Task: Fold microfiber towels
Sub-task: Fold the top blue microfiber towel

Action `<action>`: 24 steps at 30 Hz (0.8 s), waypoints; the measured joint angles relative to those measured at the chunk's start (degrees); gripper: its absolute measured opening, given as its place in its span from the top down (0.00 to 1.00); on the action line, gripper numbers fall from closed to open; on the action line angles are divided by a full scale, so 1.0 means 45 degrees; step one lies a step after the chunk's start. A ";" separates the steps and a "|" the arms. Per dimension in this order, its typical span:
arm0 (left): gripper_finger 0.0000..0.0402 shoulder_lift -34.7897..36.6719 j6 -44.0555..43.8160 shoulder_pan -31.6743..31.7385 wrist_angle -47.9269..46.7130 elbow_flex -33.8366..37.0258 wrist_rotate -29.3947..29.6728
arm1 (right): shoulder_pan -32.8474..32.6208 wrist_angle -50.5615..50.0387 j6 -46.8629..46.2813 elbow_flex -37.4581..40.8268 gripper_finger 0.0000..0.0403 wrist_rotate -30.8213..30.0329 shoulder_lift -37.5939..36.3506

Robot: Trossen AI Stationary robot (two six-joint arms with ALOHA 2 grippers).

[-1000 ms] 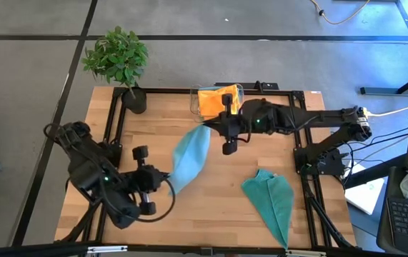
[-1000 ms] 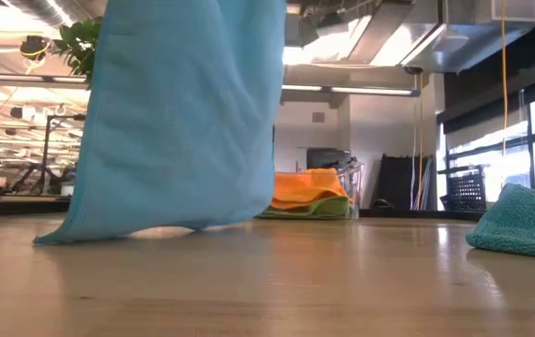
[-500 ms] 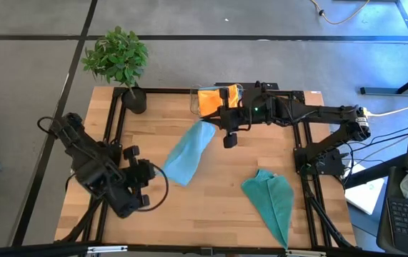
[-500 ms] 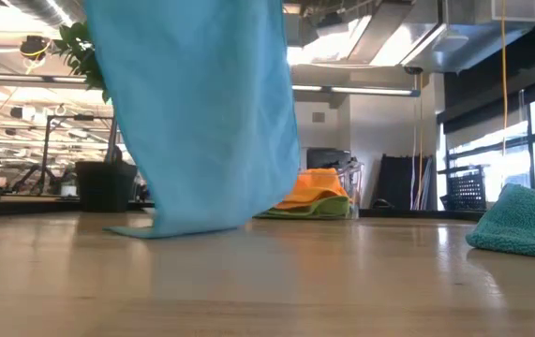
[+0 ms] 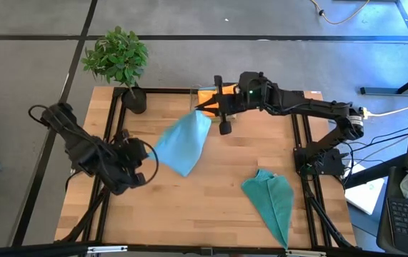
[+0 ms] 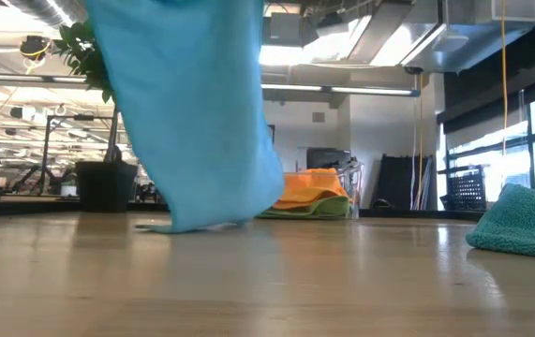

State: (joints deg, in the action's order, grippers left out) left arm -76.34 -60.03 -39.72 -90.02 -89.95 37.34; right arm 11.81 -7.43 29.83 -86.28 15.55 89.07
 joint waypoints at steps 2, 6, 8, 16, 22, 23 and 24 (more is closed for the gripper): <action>1.00 0.0301 0.0039 -0.0005 0.0001 0.0000 0.0273 | 0.0011 -0.0160 0.0064 0.0005 0.97 0.0004 0.0158; 1.00 0.0525 0.0241 0.0000 0.0000 -0.0012 0.0696 | 0.0020 -0.0250 0.0086 0.0015 0.97 0.0004 0.0234; 1.00 0.0547 0.0430 0.0113 0.0004 -0.0010 0.0805 | 0.0020 -0.0171 0.0171 0.0016 0.97 0.0008 0.0239; 1.00 0.0913 0.1129 0.1266 -0.0002 -0.0010 0.0795 | 0.0093 0.1217 0.0625 0.0015 0.97 -0.1184 0.0239; 1.00 0.1422 0.1787 0.2275 -0.0001 -0.0010 0.0300 | 0.0095 0.1613 0.0606 0.0015 0.97 -0.2760 0.0153; 1.00 0.1476 0.1860 0.2387 -0.0001 -0.0010 0.0289 | 0.0091 0.1549 0.0616 0.0015 0.97 -0.2982 0.0118; 1.00 0.1523 0.1999 0.2490 -0.0001 -0.0010 0.0286 | 0.0079 0.1448 0.0658 0.0015 0.97 -0.3229 0.0017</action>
State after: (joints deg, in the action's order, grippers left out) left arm -69.48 -51.04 -28.52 -90.02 -90.00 38.63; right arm 12.16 -0.91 32.79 -86.21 1.03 89.15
